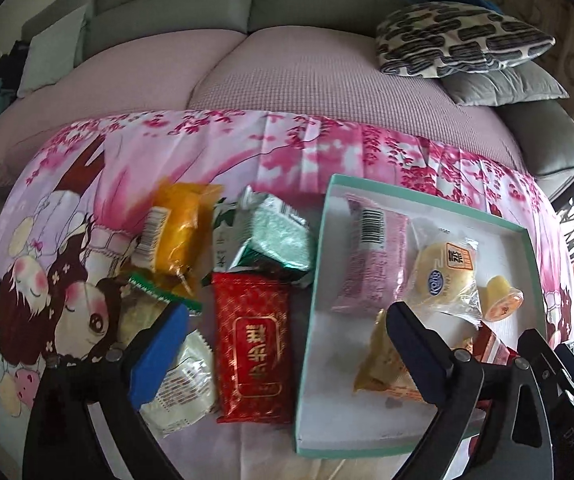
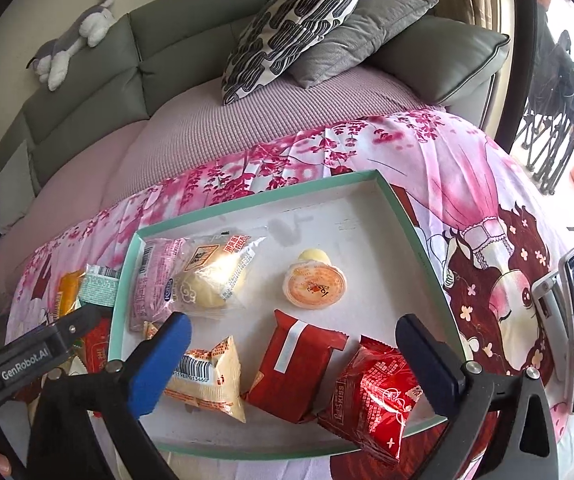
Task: Organize snacks
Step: 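Move the left tool to the green-edged cracker bag while the right tool approaches the white printed bag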
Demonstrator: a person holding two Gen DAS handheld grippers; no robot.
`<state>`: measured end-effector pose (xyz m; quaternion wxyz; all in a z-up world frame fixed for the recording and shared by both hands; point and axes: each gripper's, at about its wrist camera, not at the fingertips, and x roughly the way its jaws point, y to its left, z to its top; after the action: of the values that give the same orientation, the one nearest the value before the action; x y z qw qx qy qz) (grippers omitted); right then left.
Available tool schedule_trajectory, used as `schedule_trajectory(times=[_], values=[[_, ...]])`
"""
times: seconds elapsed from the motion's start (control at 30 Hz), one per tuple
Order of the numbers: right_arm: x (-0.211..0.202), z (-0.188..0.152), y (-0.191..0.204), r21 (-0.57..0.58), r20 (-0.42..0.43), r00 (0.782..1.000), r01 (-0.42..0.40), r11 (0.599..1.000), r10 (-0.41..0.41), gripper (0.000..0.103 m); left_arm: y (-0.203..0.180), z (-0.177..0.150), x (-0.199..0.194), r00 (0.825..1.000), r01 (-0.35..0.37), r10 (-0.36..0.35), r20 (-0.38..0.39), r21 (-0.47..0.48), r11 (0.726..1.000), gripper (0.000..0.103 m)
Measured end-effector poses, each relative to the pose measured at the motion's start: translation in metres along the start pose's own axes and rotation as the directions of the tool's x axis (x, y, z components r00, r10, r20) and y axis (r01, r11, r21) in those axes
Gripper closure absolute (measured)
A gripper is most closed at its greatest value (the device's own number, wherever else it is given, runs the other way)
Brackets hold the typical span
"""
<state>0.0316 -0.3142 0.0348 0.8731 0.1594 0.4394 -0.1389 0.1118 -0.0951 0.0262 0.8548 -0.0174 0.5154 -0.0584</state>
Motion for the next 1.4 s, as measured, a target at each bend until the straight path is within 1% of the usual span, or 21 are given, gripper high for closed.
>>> schedule_trajectory(times=[0.07, 0.13, 0.23, 0.3, 0.4, 0.53, 0.67, 0.83, 0.93, 1.03, 1.1, 1.23, 1.4], values=[[0.0, -0.001, 0.003, -0.005, -0.005, 1.0, 0.017, 1.0, -0.017, 0.0, 0.005, -0.002, -0.003, 1.0, -0.015, 0.015, 0.004, -0.005, 1.0, 0.004], [-0.001, -0.002, 0.005, -0.009, -0.003, 1.0, 0.029, 1.0, -0.029, 0.0, 0.009, -0.004, -0.007, 0.999, -0.045, 0.045, 0.019, -0.001, 0.999, 0.004], [-0.004, -0.002, 0.009, -0.006, 0.009, 1.0, 0.016, 1.0, -0.016, 0.0, 0.017, -0.008, -0.01, 0.994, -0.105, 0.105, 0.027, -0.003, 0.995, 0.004], [-0.007, -0.003, 0.015, -0.027, 0.018, 1.0, 0.014, 1.0, -0.014, 0.0, 0.024, -0.01, -0.01, 0.992, -0.122, 0.123, 0.01, -0.016, 0.992, 0.004], [-0.011, -0.004, 0.024, -0.058, 0.035, 0.999, 0.011, 0.998, -0.009, 0.0, 0.036, -0.012, -0.009, 0.992, -0.122, 0.121, -0.028, -0.036, 0.992, 0.004], [-0.009, -0.009, 0.039, -0.066, 0.0, 1.0, -0.026, 0.997, 0.026, 0.0, 0.05, -0.016, -0.007, 0.983, -0.174, 0.173, -0.056, -0.031, 0.984, 0.004], [-0.008, -0.019, 0.064, -0.119, -0.017, 0.999, -0.05, 0.992, 0.048, 0.0, 0.069, -0.016, -0.007, 0.984, -0.167, 0.164, -0.066, -0.05, 0.985, 0.004], [-0.007, -0.032, 0.093, -0.186, -0.041, 0.995, -0.101, 0.977, 0.095, 0.0, 0.094, -0.013, -0.011, 0.987, -0.157, 0.153, -0.052, -0.087, 0.984, 0.004], [-0.004, -0.041, 0.105, -0.219, -0.06, 0.993, -0.116, 0.969, 0.105, 0.0, 0.112, -0.011, -0.013, 0.989, -0.143, 0.139, -0.041, -0.125, 0.982, 0.004], [-0.004, -0.048, 0.116, -0.252, -0.057, 0.993, -0.117, 0.961, 0.106, 0.0, 0.132, -0.01, -0.013, 0.99, -0.136, 0.13, -0.045, -0.17, 0.976, 0.004], [-0.004, -0.051, 0.123, -0.263, -0.06, 0.991, -0.135, 0.955, 0.123, 0.002, 0.143, -0.011, -0.012, 0.991, -0.132, 0.124, -0.053, -0.197, 0.971, 0.004], [-0.005, -0.059, 0.141, -0.295, -0.062, 0.986, -0.168, 0.94, 0.157, 0.01, 0.164, -0.012, -0.009, 0.993, -0.114, 0.101, -0.066, -0.254, 0.961, 0.004], [0.0, -0.068, 0.158, -0.311, -0.1, 0.976, -0.216, 0.926, 0.194, 0.021, 0.174, -0.014, -0.004, 0.992, -0.113, 0.093, -0.09, -0.248, 0.962, 0.004]])
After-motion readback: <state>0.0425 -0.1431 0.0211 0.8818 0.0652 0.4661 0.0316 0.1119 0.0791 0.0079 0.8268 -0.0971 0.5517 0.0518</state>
